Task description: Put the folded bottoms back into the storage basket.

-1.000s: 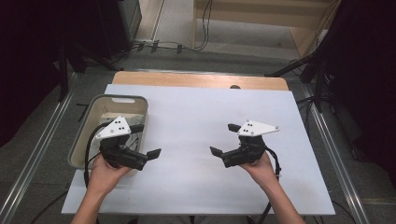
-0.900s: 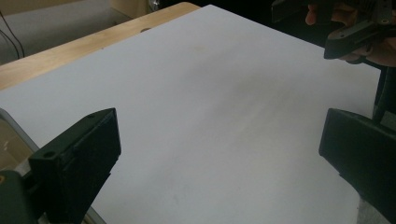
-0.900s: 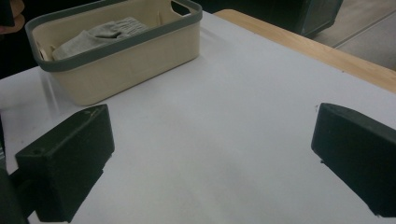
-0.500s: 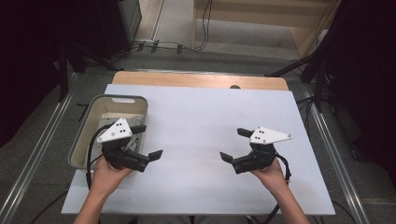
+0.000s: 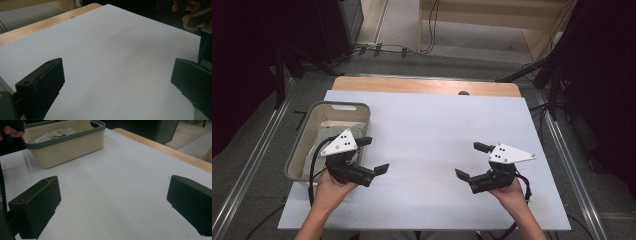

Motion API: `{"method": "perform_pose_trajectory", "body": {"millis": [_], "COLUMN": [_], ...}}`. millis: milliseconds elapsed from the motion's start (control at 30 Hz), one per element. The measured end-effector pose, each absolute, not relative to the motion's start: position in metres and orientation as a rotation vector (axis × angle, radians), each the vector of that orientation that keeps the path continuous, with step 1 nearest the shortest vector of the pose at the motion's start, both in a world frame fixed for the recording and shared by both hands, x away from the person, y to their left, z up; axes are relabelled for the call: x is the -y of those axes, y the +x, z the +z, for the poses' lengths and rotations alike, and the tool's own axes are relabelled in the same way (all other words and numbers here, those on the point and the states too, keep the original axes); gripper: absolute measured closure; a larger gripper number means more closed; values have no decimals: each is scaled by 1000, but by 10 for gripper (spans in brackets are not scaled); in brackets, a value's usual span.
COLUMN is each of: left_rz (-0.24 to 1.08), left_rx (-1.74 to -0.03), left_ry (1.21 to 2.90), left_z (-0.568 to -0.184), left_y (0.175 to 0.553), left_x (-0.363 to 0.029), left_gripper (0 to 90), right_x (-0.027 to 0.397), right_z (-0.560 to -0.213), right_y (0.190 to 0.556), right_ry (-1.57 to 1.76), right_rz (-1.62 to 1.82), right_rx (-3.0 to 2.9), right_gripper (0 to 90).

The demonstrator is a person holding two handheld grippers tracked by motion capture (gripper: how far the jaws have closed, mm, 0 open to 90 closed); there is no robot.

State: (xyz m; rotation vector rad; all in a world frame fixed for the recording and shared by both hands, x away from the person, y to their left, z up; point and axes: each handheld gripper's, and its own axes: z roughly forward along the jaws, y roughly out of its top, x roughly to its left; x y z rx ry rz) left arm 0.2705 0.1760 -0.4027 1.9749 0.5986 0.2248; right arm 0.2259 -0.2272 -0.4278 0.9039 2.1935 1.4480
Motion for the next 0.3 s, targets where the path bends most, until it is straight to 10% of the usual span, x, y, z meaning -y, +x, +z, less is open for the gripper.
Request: {"method": "perform_pose_trajectory", "body": {"millis": [300], "left_rz": [231], "left_rx": [-594], "left_ry": [1974], "left_z": [-405], "left_y": [270], "left_x": [-175], "left_gripper": [0], "right_x": [229], "right_z": [-427], "right_y": [224], "right_ry": [895], "right_rz": [1469], "right_rx": [-2181], "right_gripper": [0]}}
